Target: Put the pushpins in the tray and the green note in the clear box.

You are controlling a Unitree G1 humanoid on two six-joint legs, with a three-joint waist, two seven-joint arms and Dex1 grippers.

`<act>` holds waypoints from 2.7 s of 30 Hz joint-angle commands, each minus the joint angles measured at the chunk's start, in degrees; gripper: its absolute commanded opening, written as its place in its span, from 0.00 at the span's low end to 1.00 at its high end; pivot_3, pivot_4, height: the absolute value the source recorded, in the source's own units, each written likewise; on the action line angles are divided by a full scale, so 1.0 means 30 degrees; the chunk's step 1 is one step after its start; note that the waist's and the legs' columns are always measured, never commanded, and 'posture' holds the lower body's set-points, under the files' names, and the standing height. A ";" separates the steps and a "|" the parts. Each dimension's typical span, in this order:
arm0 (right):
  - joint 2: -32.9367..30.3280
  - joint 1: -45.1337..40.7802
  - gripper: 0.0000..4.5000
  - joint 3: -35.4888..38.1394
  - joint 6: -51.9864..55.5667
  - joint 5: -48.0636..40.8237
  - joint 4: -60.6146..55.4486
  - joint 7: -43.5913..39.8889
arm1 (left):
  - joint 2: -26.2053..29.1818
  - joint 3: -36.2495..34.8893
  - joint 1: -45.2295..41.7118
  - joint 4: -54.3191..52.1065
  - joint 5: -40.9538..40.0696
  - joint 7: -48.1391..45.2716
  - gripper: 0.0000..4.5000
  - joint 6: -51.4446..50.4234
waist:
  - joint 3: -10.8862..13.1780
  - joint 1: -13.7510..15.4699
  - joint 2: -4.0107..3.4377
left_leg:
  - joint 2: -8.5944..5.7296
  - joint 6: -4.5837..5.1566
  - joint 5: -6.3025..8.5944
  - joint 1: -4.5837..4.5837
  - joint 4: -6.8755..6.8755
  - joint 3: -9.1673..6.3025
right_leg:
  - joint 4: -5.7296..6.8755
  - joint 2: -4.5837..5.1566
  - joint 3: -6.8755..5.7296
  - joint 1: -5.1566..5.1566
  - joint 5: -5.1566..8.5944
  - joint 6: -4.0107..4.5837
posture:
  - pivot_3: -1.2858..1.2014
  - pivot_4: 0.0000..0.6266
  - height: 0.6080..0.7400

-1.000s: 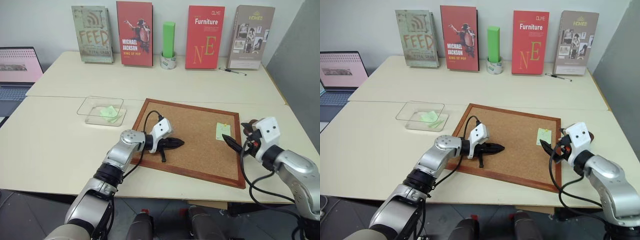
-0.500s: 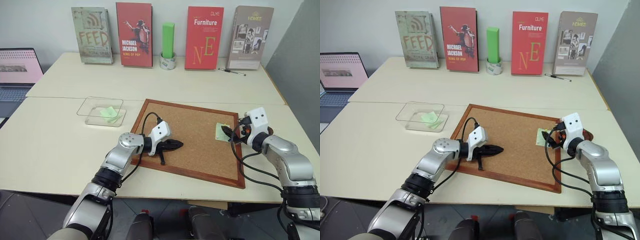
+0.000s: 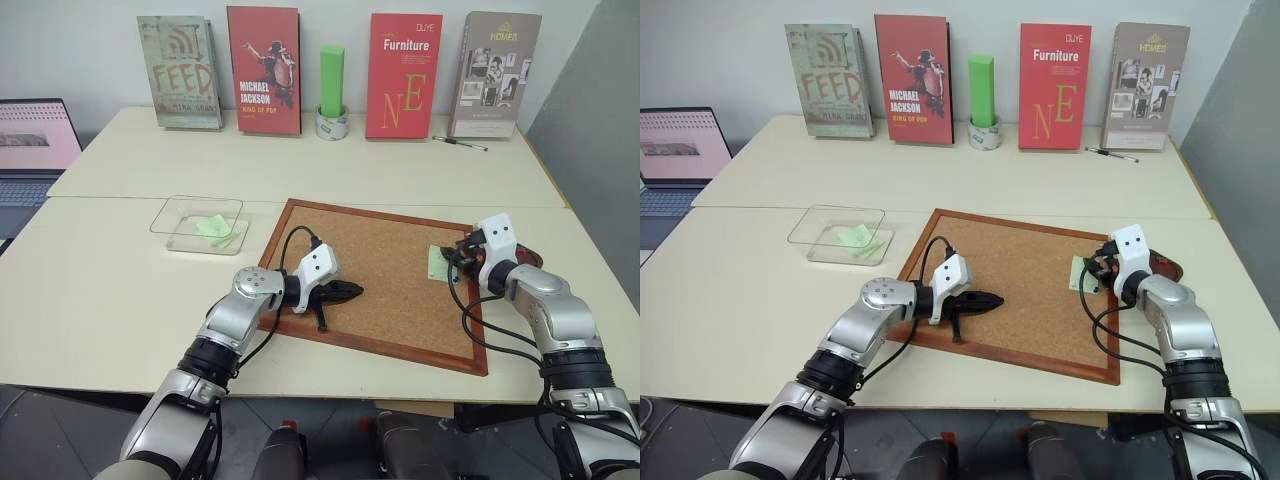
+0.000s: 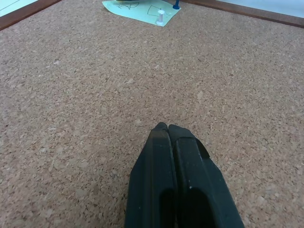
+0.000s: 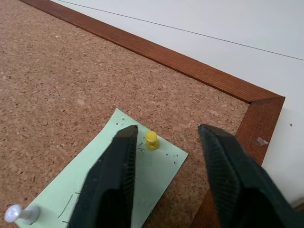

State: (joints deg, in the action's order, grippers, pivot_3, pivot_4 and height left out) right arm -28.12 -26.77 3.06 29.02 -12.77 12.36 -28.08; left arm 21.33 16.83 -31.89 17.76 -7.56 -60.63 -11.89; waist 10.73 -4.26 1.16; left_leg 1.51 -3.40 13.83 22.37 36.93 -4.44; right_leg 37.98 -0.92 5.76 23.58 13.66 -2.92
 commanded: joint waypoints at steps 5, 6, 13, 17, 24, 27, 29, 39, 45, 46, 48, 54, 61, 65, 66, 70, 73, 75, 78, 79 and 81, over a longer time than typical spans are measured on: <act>0.0047 -0.0321 0.10 0.0376 -0.0102 -0.0082 -0.1256 -0.0282 | 0.0287 0.0119 0.0261 0.0140 0.0412 0.0015 0.00 -0.0308 | 0.0000 -0.0137 0.0000 | 0.0000 0.0000 0.0000 -0.0004 0.0003 0.0000 | 0.0000 0.0000 -0.0001 -0.0009 -0.0001 -0.0002 | 0.52 0.24 1.00; 0.0023 -0.0291 0.04 0.0412 -0.0011 -0.0131 -0.1529 -0.0304 | 0.0280 0.0126 0.0236 0.0206 0.0442 0.0049 0.00 -0.0320 | 0.0000 -0.0139 0.0000 | 0.0000 0.0000 0.0000 -0.0004 0.0003 -0.0001 | 0.0000 0.0001 -0.0001 -0.0010 -0.0001 -0.0002 | 0.52 0.24 1.00; 0.0030 0.0016 0.00 0.0859 0.0800 -0.0506 -0.3602 0.0058 | 0.0388 0.0419 0.0164 0.0551 0.0785 0.0048 0.00 -0.0547 | 0.0002 -0.0140 -0.0003 | -0.0001 0.0000 0.0000 -0.0002 -0.0002 -0.0002 | -0.0001 0.0001 -0.0003 -0.0007 0.0000 -0.0001 | 0.52 0.24 1.00; 0.0050 0.0278 0.00 0.1209 0.1444 -0.0627 -0.4713 0.0404 | 0.0421 0.0510 0.0199 0.0562 0.0805 0.0017 0.00 -0.0606 | 0.0002 -0.0151 -0.0003 | -0.0001 0.0000 0.0000 -0.0015 0.0000 -0.0002 | -0.0001 0.0001 -0.0001 -0.0014 0.0000 -0.0003 | 0.52 0.24 1.00; -0.0176 0.0925 0.00 0.1987 0.2504 -0.0813 -0.6776 0.1209 | 0.0417 0.0605 0.0275 0.0524 0.0838 0.0090 0.00 -0.0717 | 0.0001 -0.0155 -0.0003 | 0.0000 0.0000 0.0000 -0.0045 0.0000 -0.0004 | -0.0002 0.0000 -0.0001 -0.0039 0.0003 0.0001 | 0.52 0.24 1.00; -0.0741 0.1801 0.00 0.2894 0.2421 -0.0487 -0.7582 0.1662 | 0.0451 0.0597 0.0353 0.0468 0.0823 0.0111 0.00 -0.0736 | 0.0001 -0.0151 -0.0003 | -0.0001 -0.0001 0.0000 -0.0040 -0.0001 -0.0004 | -0.0008 0.0003 0.0000 -0.0039 0.0003 0.0001 | 0.52 0.24 1.00; -0.1241 0.2379 0.00 0.3060 0.2157 -0.0028 -0.7723 0.1801 | 0.0468 0.0612 0.0383 0.0420 0.0810 0.0121 0.00 -0.0762 | 0.0001 -0.0148 -0.0002 | -0.0001 -0.0001 0.0000 -0.0034 -0.0003 -0.0003 | -0.0019 0.0003 0.0000 -0.0038 0.0005 0.0000 | 0.52 0.24 1.00; -0.3965 0.4507 0.00 0.0862 -0.0844 0.4644 -0.5701 0.2547 | 0.0441 0.0717 0.0190 0.0570 0.0851 0.0151 0.00 -0.0649 | -0.0006 -0.0228 -0.0007 | -0.0002 -0.0001 0.0000 -0.0101 -0.0009 0.0018 | -0.0024 0.0005 0.0028 -0.0068 0.0059 0.0090 | 0.52 0.24 1.00; -0.4025 0.4133 0.10 0.0102 -0.1860 0.5614 -0.4182 0.2432 | 0.0520 0.0656 0.0186 0.0575 0.0884 0.0169 0.00 -0.0613 | -0.0006 -0.0224 -0.0008 | -0.0003 -0.0001 0.0000 -0.0121 -0.0012 0.0025 | -0.0037 0.0005 0.0038 -0.0093 0.0065 0.0095 | 0.52 0.24 1.00; -0.3986 0.4073 0.11 0.0076 -0.1931 0.5668 -0.4030 0.2407 | 0.0536 0.0643 0.0200 0.0565 0.0889 0.0174 0.00 -0.0609 | -0.0006 -0.0212 -0.0008 | -0.0003 -0.0001 0.0001 -0.0122 -0.0014 0.0025 | -0.0038 0.0005 0.0036 -0.0093 0.0065 0.0095 | 0.52 0.24 1.00; -0.3895 0.3896 0.20 0.0056 -0.2045 0.5737 -0.3719 0.2395 | 0.0522 0.0613 0.0206 0.0563 0.0888 0.0224 0.00 -0.0622 | -0.0006 -0.0211 -0.0008 | -0.0004 -0.0002 0.0001 -0.0119 -0.0020 0.0025 | -0.0039 0.0005 0.0035 -0.0093 0.0064 0.0094 | 0.52 0.24 1.00; -0.3752 0.3585 0.48 0.0047 -0.2027 0.5783 -0.3512 0.2319 | 0.0489 0.0603 0.0167 0.0649 0.0924 0.0300 0.00 -0.0578 | -0.0005 -0.0211 -0.0007 | -0.0004 -0.0001 0.0001 -0.0120 -0.0018 0.0025 | -0.0039 0.0005 0.0035 -0.0094 0.0064 0.0093 | 0.52 0.24 1.00; -0.3894 0.3989 0.72 0.1049 -0.1541 0.5230 -0.4977 0.2193 | 0.0471 0.0610 0.0078 0.0820 0.0959 0.0295 0.00 -0.0466 | -0.0005 -0.0208 -0.0007 | -0.0004 -0.0001 0.0001 -0.0120 -0.0018 0.0024 | -0.0041 0.0005 0.0037 -0.0094 0.0065 0.0093 | 0.52 0.24 1.00; -0.2992 0.4667 0.72 0.2263 -0.0275 0.2858 -0.7616 0.1245 | 0.0452 0.0596 0.0008 0.0999 0.0989 0.0306 0.00 -0.0347 | -0.0005 -0.0203 -0.0007 | -0.0004 -0.0001 0.0001 -0.0119 -0.0018 0.0023 | -0.0042 0.0005 0.0037 -0.0095 0.0065 0.0093 | 0.52 0.24 1.00; -0.2672 0.4883 0.72 0.2460 0.0139 0.2163 -0.8297 0.0930 | 0.0454 0.0592 0.0002 0.1022 0.0991 0.0303 0.00 -0.0331 | -0.0005 -0.0203 -0.0006 | -0.0003 -0.0002 0.0001 -0.0121 -0.0018 0.0022 | -0.0042 0.0005 0.0036 -0.0095 0.0066 0.0093 | 0.52 0.24 1.00; -0.0569 0.6148 0.72 0.2886 0.1768 -0.0105 -1.0811 0.1002 | 0.0459 0.0580 -0.0046 0.1149 0.1008 0.0287 0.00 -0.0259 | -0.0005 -0.0198 -0.0003 | 0.0002 -0.0002 0.0001 -0.0123 -0.0020 0.0000 | -0.0042 0.0001 0.0018 -0.0102 0.0068 0.0095 | 0.52 0.24 1.00; 0.1009 0.6710 0.72 0.2904 0.2303 -0.0834 -1.1467 0.1806 | 0.0446 0.0577 -0.0059 0.1219 0.1019 0.0302 0.00 -0.0206 | -0.0004 -0.0198 -0.0003 | -0.0001 -0.0003 0.0002 -0.0117 -0.0018 0.0004 | -0.0051 0.0005 0.0028 -0.0102 0.0069 0.0095 | 0.52 0.24 1.00; 0.1901 0.6849 0.72 0.2859 0.2407 -0.0921 -1.1515 0.2475 | 0.0434 0.0570 -0.0061 0.1235 0.1021 0.0324 0.00 -0.0197 | -0.0004 -0.0202 -0.0003 | 0.0004 -0.0003 0.0002 -0.0118 -0.0015 0.0007 | -0.0064 0.0005 0.0028 -0.0101 0.0069 0.0096 | 0.52 0.24 1.00; 0.2653 0.6985 0.72 0.2513 0.2204 -0.0723 -1.1396 0.3055 | 0.0445 0.0569 -0.0029 0.1189 0.1016 0.0339 0.00 -0.0227 | -0.0004 -0.0202 -0.0003 | 0.0004 -0.0003 0.0002 -0.0119 -0.0017 0.0007 | -0.0071 0.0005 0.0028 -0.0099 0.0072 0.0099 | 0.52 0.24 1.00; 0.2762 0.7017 0.72 0.2392 0.2106 -0.0614 -1.1286 0.3172 | 0.0455 0.0576 -0.0013 0.1167 0.1017 0.0335 0.00 -0.0236 | -0.0004 -0.0202 -0.0003 | 0.0004 -0.0003 0.0002 -0.0119 -0.0018 0.0008 | -0.0075 0.0006 0.0028 -0.0099 0.0072 0.0100 | 0.52 0.24 1.00; 0.2882 0.7001 0.72 0.2216 0.1885 -0.0398 -1.0843 0.3361 | 0.0459 0.0582 -0.0063 0.1257 0.1042 0.0327 0.00 -0.0212 | -0.0004 -0.0201 -0.0003 | 0.0008 -0.0004 0.0002 -0.0119 -0.0021 0.0008 | -0.0080 0.0005 0.0025 -0.0098 0.0073 0.0101 | 0.52 0.24 1.00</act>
State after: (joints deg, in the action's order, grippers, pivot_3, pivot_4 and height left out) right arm -19.59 -5.59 9.77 36.31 -14.55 -19.81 -18.83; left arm 22.16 17.59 -32.93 19.03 -6.87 -60.31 -11.75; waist 10.72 -4.86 1.15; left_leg 1.54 -3.41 13.84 22.01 36.86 -4.42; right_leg 37.74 -0.91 5.83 23.29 13.88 -2.62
